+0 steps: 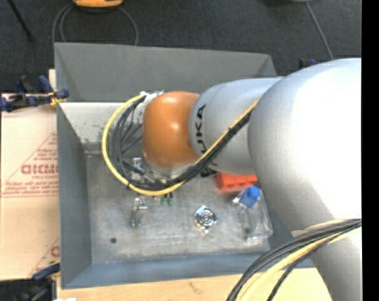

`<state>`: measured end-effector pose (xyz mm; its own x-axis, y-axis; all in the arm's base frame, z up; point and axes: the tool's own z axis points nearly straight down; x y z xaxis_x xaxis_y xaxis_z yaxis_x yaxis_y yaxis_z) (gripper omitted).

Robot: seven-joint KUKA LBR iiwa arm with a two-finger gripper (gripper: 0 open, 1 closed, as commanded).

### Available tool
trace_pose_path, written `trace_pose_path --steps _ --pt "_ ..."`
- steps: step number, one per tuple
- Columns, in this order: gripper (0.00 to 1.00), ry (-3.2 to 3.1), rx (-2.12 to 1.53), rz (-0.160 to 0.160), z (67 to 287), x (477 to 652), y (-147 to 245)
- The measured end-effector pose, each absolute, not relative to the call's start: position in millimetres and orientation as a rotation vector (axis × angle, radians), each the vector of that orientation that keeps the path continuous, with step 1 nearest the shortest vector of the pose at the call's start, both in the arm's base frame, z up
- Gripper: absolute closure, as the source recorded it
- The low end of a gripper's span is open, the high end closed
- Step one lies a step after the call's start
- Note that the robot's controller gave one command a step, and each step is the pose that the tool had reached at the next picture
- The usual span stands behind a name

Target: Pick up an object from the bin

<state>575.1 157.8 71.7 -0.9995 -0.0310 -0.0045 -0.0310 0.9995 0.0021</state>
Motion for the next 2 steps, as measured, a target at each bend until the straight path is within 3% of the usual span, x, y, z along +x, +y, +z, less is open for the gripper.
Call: trace_pose_path --steps 1,2 --pt "0.00 3.130 -0.127 -0.002 102.8 605.5 121.4" --pt "0.00 3.134 0.070 0.003 101.5 657.0 118.7"
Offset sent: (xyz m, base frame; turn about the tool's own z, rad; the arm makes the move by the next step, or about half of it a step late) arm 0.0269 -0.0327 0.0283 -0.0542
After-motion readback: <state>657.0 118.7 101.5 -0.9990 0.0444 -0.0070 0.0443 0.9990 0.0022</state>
